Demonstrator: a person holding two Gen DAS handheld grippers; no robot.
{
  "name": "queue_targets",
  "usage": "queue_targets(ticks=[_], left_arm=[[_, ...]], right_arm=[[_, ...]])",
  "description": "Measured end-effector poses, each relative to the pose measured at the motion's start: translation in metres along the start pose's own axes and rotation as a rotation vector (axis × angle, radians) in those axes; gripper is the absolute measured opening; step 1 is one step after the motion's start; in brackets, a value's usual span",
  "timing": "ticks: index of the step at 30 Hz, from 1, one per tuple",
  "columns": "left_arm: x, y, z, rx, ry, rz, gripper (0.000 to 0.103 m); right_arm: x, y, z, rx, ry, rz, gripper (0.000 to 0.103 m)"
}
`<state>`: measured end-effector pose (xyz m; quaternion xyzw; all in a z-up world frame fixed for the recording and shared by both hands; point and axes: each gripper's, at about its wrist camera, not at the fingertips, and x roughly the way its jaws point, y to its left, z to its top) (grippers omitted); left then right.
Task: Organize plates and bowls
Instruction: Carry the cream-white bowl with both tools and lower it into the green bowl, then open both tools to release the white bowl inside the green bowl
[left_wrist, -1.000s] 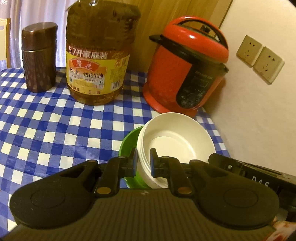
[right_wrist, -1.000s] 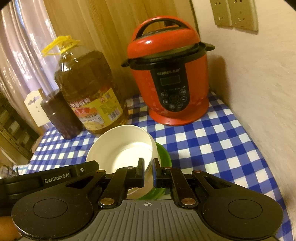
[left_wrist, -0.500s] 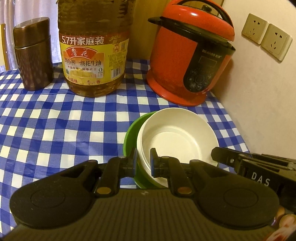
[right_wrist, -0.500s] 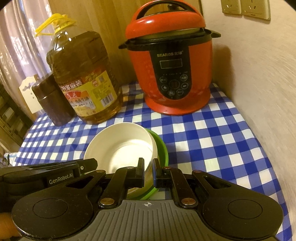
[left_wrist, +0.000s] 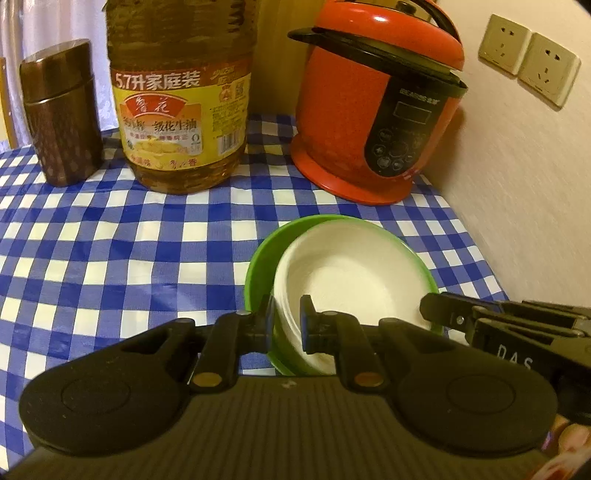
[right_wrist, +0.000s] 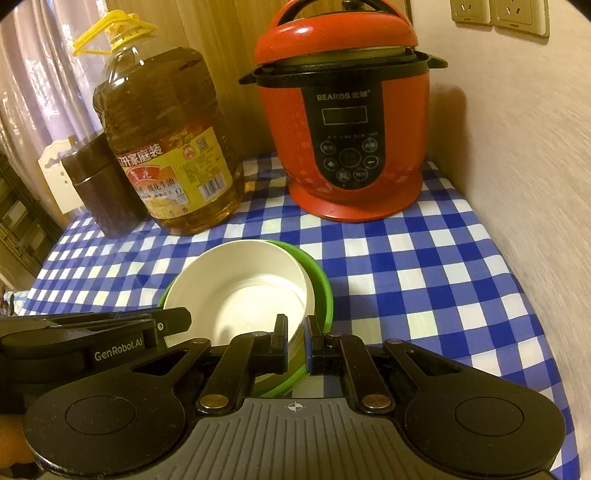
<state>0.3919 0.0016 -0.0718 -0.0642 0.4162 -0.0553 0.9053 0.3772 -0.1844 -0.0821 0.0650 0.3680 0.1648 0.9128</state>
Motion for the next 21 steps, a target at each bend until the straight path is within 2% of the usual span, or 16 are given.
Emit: queue_targets(ticks=[4,8,11,14,15,17,21], left_arm=[[0.0,-0.001,0.0,0.009,-0.004,0.003,0.013],[-0.01,0.003,0.001,-0.005,-0.049,-0.005,0.022],[-0.02,0.007,0.0,-0.01,-0.074,-0.008,0.022],[-0.023,0.013,-0.004,-0.023,-0.059,-0.032,0.022],[-0.022,0.014,-0.005,-0.023,-0.048,-0.036,0.021],[-0.019,0.015,-0.006,-0.021,-0.042,-0.051,0.009],[-0.012,0.015,-0.006,-0.03,-0.037,-0.071,0.007]], right_arm=[[0.0,0.001,0.0,-0.002,-0.002,0.011,0.008],[-0.005,-0.001,-0.001,0.002,-0.027,0.039,0.009],[-0.012,-0.004,-0.002,0.015,-0.045,0.03,0.009],[-0.02,-0.008,-0.007,0.033,-0.056,0.026,0.009],[-0.022,-0.01,-0.009,0.042,-0.058,0.022,0.009],[-0.024,-0.015,-0.014,0.07,-0.056,0.015,0.009],[-0.025,-0.02,-0.024,0.094,-0.043,0.014,0.009]])
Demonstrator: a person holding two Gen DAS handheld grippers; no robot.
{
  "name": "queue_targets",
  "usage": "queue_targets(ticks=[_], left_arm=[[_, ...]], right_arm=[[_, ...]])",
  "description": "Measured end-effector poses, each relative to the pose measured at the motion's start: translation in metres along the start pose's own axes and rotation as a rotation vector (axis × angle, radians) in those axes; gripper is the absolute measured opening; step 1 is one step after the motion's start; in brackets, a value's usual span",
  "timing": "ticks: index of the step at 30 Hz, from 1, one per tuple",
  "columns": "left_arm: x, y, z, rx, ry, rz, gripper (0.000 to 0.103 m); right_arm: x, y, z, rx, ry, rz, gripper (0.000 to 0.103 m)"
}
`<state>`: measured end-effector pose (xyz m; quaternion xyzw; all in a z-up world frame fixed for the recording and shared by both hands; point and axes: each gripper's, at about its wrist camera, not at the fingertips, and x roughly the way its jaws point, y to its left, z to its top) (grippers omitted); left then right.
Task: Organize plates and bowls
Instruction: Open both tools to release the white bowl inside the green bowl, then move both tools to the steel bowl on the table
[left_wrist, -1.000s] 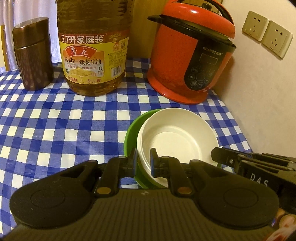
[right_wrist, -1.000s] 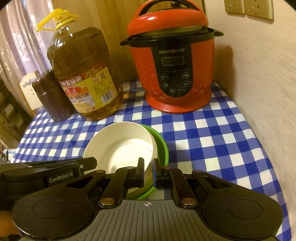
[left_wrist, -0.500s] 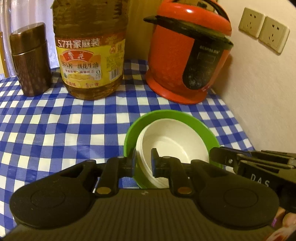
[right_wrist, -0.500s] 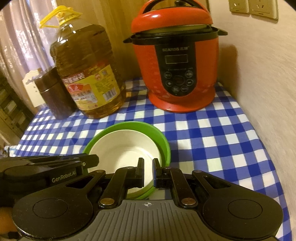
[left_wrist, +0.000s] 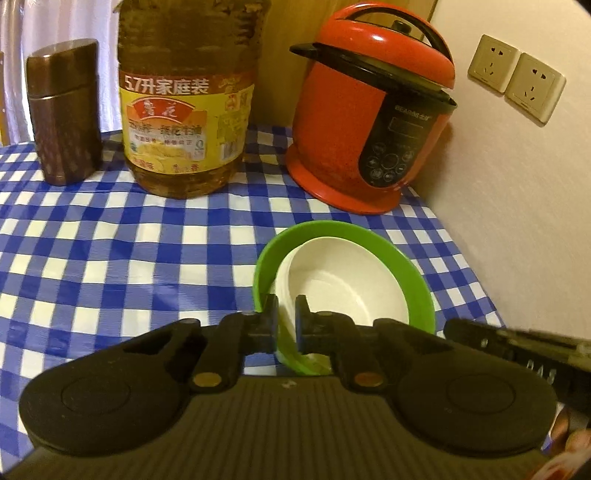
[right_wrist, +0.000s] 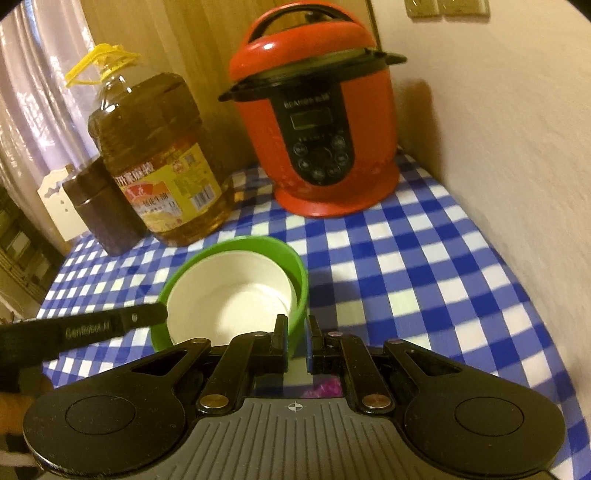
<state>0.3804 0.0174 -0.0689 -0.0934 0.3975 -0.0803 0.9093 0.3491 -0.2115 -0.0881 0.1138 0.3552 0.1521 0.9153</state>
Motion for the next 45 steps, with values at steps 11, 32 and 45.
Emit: queue_targets(ticks=[11,32,45], left_arm=[[0.014,-0.013,0.005,0.078,0.07,0.051,0.006],[-0.113,-0.011,-0.045,-0.056,-0.072,0.054,0.017],[-0.224,-0.013,-0.116,-0.091,-0.114,0.139,0.056]], right_arm=[[-0.004,0.002,-0.008,0.004,-0.008,0.005,0.009],[-0.081,0.02,-0.032,0.089,-0.01,0.058,0.056],[-0.166,0.055,-0.097,0.079,0.04,0.082,0.057]])
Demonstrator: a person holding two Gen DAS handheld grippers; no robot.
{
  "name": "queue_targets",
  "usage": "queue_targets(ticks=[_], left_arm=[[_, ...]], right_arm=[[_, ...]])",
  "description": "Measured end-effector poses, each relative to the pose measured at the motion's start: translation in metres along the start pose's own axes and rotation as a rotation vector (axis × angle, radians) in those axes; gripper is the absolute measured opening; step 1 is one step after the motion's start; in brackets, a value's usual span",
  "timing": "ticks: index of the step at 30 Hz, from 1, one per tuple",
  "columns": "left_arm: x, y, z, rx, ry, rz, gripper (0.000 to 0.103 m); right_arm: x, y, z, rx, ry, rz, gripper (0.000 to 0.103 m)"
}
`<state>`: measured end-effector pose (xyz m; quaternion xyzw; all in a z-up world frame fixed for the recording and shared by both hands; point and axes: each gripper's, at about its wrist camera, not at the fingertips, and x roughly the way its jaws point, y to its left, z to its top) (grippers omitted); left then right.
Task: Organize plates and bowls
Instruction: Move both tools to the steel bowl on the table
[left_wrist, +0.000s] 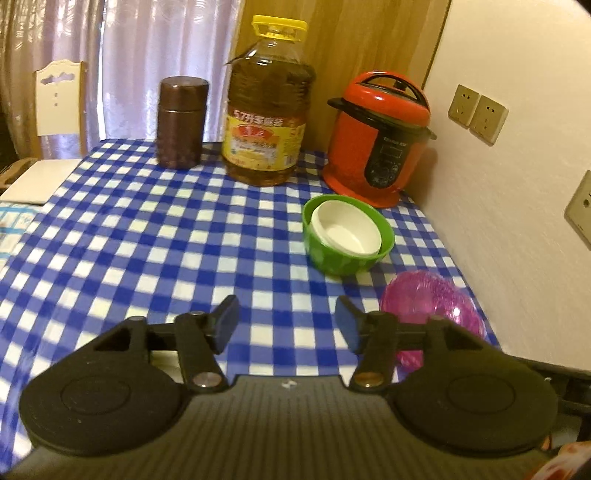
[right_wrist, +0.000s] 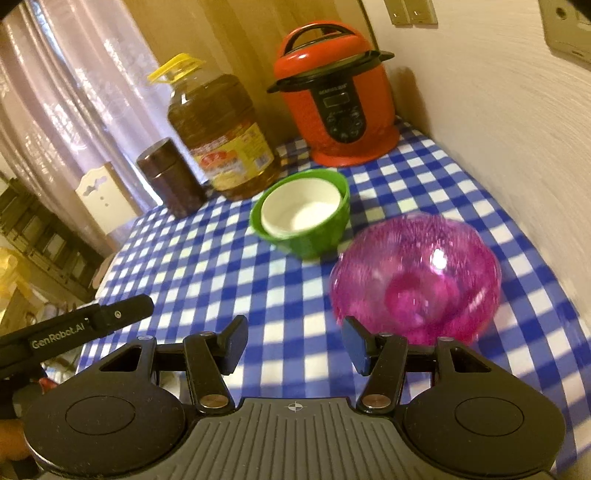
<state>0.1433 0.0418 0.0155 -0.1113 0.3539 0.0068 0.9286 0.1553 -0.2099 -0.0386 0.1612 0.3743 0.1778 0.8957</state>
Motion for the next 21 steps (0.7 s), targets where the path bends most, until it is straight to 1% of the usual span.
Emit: queue_targets(ticks=[5,9,13,21], left_arm=[[-0.03,0.007,-0.023,-0.004,0.008,0.016,0.064],[-0.048,0.017,-0.042,-0.018,0.026,0.023,0.065],[-0.058,0.026,-0.056,-0.01,0.045,0.038,0.066],[-0.069,0.039,-0.072,-0.008,0.066,0.063,0.066]], right_arm=[[-0.018,0.012,-0.024,-0.028,0.018,0.002,0.057],[-0.027,0.022,-0.038,-0.061,0.032,-0.006,0.057],[-0.034,0.033,-0.051,-0.103,0.05,-0.022,0.057],[-0.035,0.044,-0.07,-0.137,0.078,-0.023,0.057]])
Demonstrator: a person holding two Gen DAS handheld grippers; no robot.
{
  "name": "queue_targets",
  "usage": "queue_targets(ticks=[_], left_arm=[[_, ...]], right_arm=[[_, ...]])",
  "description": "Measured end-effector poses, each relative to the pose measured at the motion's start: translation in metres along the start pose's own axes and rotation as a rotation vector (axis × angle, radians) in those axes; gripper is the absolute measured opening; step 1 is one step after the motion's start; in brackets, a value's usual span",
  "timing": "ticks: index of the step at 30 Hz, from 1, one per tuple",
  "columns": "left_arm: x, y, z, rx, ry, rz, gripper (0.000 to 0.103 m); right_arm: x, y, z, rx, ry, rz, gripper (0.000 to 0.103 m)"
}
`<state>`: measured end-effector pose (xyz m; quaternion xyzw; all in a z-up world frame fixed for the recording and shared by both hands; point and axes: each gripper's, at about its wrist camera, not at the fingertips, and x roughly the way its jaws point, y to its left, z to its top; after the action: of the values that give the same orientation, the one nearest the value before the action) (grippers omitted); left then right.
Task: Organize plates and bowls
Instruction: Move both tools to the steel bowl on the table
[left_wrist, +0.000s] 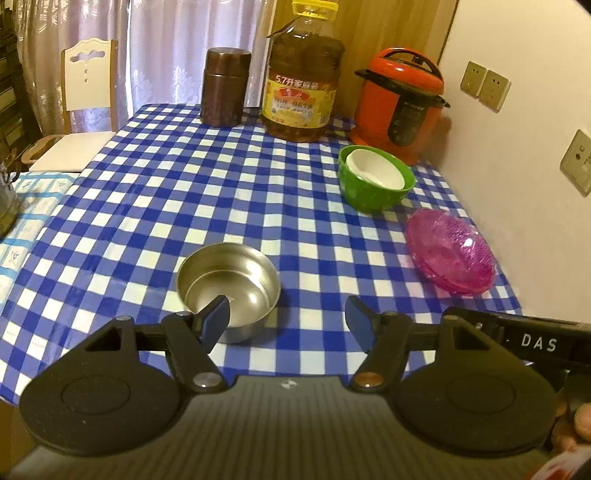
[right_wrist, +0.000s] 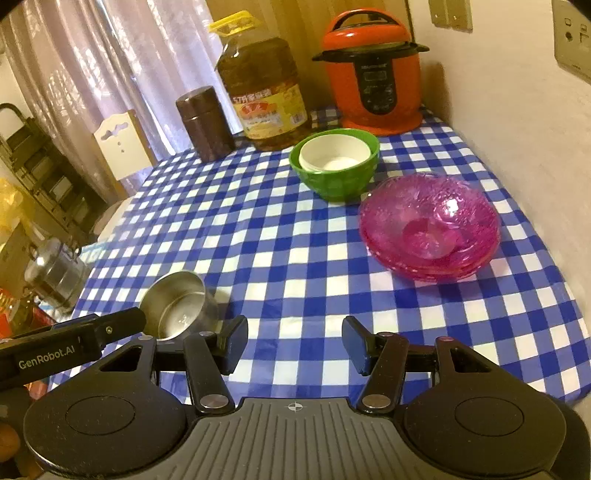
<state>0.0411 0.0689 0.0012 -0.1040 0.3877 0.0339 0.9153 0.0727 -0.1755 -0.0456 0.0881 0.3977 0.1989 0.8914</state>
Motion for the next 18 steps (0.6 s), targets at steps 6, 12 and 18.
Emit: queue_targets(ticks=[6,12,18], left_arm=[[-0.001,0.009,-0.005,-0.001,0.007,0.022,0.066],[-0.001,0.022,-0.006,-0.007,0.011,0.051,0.066],[0.002,0.038,-0.004,-0.019,0.015,0.081,0.066]], right_arm=[[0.003,0.006,-0.003,-0.017,0.015,0.008,0.057],[0.01,0.011,-0.004,-0.019,0.028,0.021,0.057],[0.02,0.023,-0.004,-0.037,0.043,0.041,0.057]])
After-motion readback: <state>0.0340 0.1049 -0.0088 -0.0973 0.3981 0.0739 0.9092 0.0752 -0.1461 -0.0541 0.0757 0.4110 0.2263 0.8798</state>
